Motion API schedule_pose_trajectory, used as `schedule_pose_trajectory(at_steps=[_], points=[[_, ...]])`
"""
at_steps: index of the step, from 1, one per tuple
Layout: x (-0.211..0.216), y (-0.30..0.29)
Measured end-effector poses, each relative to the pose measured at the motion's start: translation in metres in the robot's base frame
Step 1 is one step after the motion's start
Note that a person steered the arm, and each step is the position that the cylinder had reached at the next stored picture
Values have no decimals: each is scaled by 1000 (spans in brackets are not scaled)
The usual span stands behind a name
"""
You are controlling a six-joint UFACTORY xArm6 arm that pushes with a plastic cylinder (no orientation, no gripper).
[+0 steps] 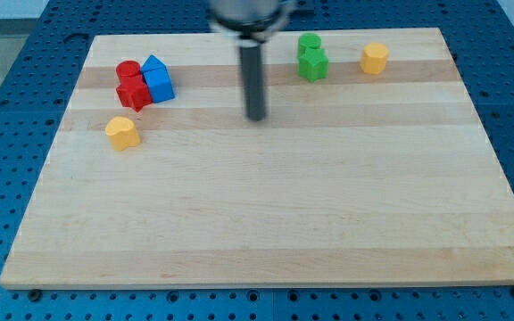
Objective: Move green star to the center
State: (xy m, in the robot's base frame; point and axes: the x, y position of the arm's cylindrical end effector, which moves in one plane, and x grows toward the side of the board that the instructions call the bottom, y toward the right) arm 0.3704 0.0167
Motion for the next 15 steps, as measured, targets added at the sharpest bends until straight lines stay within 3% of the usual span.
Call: schedule_pose_trajectory(at_steps=[2,3,4,6,8,15], points=[[-76,150],[-121,143],[-138,112],[-124,65],[-62,21],[7,105]])
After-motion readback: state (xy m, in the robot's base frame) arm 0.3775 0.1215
